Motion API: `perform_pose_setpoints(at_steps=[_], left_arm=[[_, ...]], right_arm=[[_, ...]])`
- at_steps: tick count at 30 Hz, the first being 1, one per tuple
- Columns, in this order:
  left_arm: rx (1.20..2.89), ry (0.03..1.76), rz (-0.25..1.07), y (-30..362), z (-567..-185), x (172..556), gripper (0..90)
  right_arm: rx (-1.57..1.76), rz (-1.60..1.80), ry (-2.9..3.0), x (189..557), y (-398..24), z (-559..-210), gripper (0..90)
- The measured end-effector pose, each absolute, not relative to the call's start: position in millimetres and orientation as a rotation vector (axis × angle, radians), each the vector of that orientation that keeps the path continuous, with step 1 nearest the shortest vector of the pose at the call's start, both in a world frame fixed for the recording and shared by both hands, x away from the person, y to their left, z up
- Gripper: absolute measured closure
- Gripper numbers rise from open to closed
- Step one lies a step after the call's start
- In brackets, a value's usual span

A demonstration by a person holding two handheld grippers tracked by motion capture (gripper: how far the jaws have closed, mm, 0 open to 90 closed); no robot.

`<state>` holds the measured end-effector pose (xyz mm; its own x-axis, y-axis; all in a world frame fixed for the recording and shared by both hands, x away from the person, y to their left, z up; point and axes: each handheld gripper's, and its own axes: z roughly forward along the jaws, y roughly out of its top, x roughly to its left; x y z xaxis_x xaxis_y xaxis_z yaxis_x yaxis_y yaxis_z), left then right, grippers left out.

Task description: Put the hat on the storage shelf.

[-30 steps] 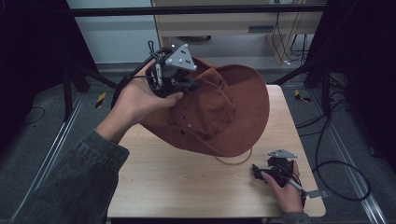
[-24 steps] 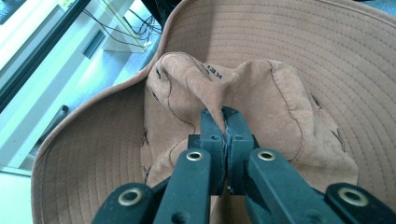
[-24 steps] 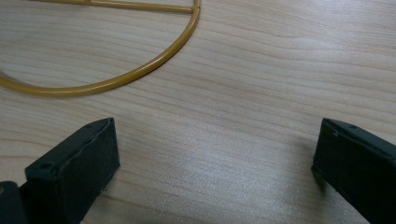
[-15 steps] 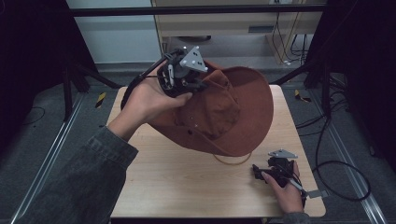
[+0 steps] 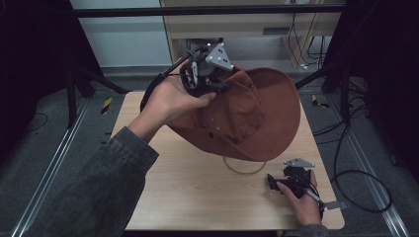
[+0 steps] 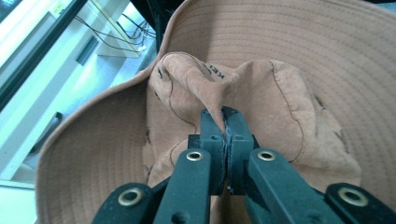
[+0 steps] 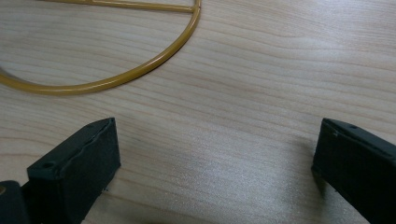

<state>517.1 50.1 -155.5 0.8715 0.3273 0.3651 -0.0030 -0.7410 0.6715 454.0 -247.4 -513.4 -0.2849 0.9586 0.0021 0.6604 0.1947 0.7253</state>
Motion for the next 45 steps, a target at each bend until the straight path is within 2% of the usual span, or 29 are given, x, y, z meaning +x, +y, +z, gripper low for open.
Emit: perform_pose_setpoints(at_steps=[18, 45], left_arm=[[2.356, 0.225, 0.597, 17, -163, 530, 88.4], [2.381, 0.207, 0.577, -11, -179, 540, 88.3]], right_arm=[[1.509, 0.869, 2.02, 454, -247, -513, 0.6], [1.491, 0.864, 2.023, 454, -248, -513, 0.6]])
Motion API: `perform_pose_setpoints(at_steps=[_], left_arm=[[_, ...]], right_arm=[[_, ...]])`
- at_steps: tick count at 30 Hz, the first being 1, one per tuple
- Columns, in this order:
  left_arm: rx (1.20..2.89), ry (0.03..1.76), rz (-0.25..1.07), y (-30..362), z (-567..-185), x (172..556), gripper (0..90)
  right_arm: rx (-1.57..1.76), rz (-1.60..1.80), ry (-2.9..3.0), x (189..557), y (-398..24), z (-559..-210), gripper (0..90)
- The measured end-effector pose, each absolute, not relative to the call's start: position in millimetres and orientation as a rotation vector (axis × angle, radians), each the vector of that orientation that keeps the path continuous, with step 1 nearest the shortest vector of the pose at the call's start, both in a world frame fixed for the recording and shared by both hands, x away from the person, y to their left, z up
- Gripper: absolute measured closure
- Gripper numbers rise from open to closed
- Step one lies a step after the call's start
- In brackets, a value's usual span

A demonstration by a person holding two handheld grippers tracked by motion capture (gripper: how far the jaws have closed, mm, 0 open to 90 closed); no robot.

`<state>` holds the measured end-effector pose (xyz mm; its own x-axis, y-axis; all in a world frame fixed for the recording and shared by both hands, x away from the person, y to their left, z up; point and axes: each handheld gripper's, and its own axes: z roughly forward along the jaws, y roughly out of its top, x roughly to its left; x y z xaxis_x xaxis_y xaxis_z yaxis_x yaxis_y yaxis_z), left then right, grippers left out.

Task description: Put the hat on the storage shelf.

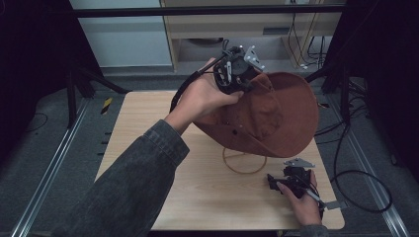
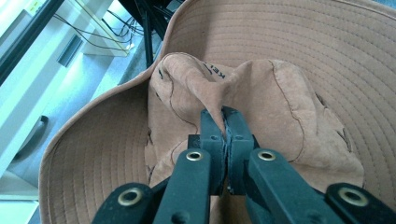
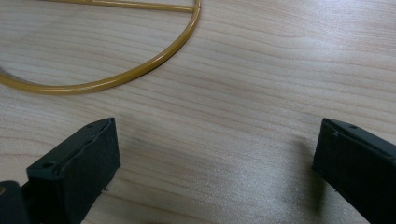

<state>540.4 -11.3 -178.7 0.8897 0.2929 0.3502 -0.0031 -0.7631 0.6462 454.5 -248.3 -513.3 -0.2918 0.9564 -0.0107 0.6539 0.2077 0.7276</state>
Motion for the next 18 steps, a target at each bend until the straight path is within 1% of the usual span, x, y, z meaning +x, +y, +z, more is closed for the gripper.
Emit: perform_pose_setpoints(at_steps=[8, 11, 18], left_arm=[[2.386, 0.19, 0.575, -20, -185, 541, 88.2], [2.372, 0.179, 0.537, -22, -188, 541, 88.0], [2.396, 0.187, 0.547, -26, -196, 547, 87.9]], right_arm=[[1.491, 0.863, 2.023, 454, -248, -513, 0.7], [1.485, 0.861, 2.022, 455, -249, -513, 0.6], [1.484, 0.861, 2.022, 455, -249, -513, 0.6]])
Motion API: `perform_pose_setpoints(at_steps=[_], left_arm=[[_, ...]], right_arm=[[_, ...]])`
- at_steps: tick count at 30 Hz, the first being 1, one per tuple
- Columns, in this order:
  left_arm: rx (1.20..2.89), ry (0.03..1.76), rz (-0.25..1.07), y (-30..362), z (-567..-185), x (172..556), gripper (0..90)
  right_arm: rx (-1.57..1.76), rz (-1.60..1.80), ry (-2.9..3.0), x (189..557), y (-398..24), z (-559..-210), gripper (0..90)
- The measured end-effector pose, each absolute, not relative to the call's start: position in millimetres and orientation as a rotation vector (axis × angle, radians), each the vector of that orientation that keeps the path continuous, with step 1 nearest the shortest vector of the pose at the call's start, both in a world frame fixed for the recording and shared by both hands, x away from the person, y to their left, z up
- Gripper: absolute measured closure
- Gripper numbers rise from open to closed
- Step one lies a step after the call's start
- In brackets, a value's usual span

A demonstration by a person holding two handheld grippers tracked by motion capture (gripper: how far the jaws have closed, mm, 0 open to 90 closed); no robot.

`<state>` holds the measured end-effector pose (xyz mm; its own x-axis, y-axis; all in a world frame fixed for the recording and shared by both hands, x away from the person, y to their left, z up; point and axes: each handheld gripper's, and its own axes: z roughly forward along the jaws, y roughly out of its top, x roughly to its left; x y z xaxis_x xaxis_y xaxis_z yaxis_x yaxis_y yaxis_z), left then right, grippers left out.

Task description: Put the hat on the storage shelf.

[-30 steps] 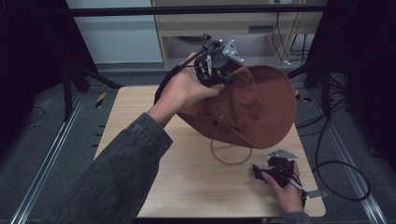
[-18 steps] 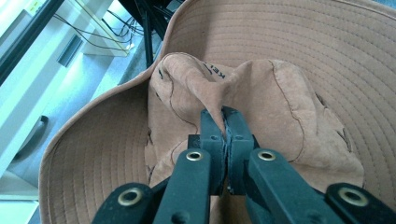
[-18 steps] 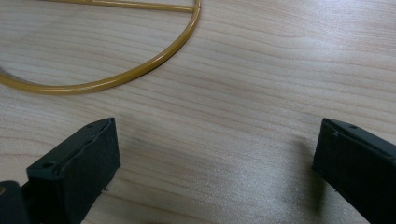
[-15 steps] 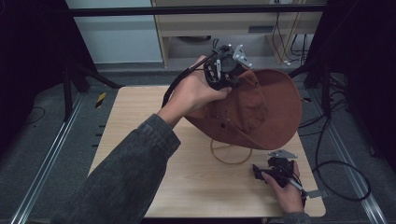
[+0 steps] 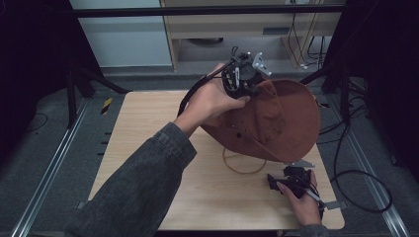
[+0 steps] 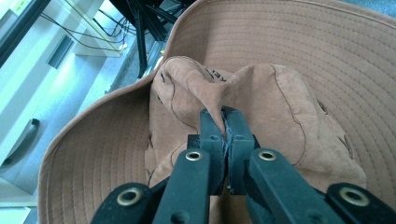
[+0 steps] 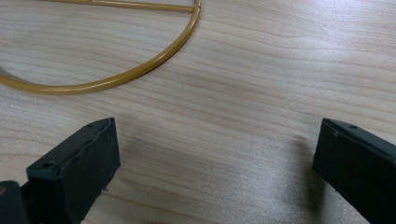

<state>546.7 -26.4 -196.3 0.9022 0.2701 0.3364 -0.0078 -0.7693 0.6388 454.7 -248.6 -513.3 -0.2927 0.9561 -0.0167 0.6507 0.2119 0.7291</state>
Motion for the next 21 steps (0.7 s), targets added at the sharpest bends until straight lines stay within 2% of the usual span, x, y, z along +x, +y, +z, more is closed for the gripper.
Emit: perform_pose_setpoints(at_steps=[21], left_arm=[[2.428, 0.201, 0.531, -36, -213, 555, 85.4]], right_arm=[[1.483, 0.859, 2.023, 455, -249, -513, 0.6]])
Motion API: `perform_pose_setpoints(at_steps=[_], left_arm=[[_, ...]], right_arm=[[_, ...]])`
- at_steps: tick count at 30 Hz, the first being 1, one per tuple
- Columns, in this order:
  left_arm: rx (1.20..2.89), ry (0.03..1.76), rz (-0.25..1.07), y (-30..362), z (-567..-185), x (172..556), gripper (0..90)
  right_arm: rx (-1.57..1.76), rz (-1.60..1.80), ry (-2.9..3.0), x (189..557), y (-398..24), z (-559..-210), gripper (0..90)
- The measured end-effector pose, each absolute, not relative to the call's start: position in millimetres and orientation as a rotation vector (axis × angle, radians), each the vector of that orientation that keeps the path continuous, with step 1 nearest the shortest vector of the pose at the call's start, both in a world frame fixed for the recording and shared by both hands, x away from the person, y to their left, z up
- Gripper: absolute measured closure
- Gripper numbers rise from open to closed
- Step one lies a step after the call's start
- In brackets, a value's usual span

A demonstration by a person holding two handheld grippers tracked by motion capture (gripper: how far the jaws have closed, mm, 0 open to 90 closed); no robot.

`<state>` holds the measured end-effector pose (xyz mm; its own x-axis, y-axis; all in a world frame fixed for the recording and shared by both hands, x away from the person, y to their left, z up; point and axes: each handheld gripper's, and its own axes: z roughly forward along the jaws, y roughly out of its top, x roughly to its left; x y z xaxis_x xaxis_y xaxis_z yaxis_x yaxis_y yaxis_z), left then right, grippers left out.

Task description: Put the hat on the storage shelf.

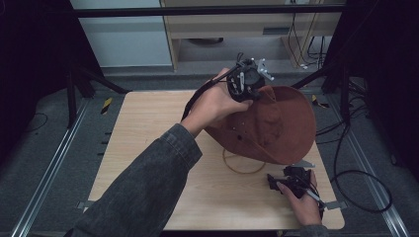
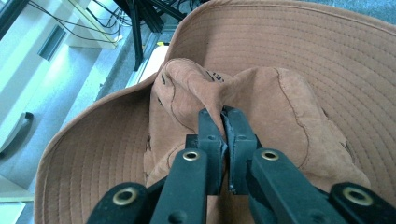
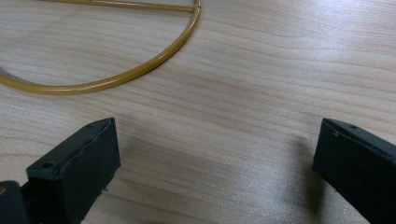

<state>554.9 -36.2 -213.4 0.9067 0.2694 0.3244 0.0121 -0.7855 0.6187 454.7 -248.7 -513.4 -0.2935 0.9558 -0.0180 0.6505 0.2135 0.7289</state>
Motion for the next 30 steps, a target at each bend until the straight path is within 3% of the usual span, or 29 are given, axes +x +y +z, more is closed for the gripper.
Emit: perform_pose_setpoints(at_steps=[5, 10, 14, 21, 30], left_arm=[[2.421, 0.207, 0.538, -35, -218, 555, 83.3], [2.403, 0.229, 0.551, -31, -218, 556, 75.0], [2.368, 0.252, 0.566, -28, -216, 556, 62.3], [2.324, 0.271, 0.568, -21, -215, 554, 32.5], [2.277, 0.322, 0.524, -3, -218, 547, 5.3]], right_arm=[[1.482, 0.859, 2.023, 455, -249, -513, 0.6], [1.484, 0.859, 2.022, 455, -249, -513, 0.6], [1.484, 0.859, 2.022, 455, -249, -513, 0.6], [1.483, 0.859, 2.023, 455, -249, -513, 0.6], [1.483, 0.859, 2.023, 455, -249, -513, 0.6]])
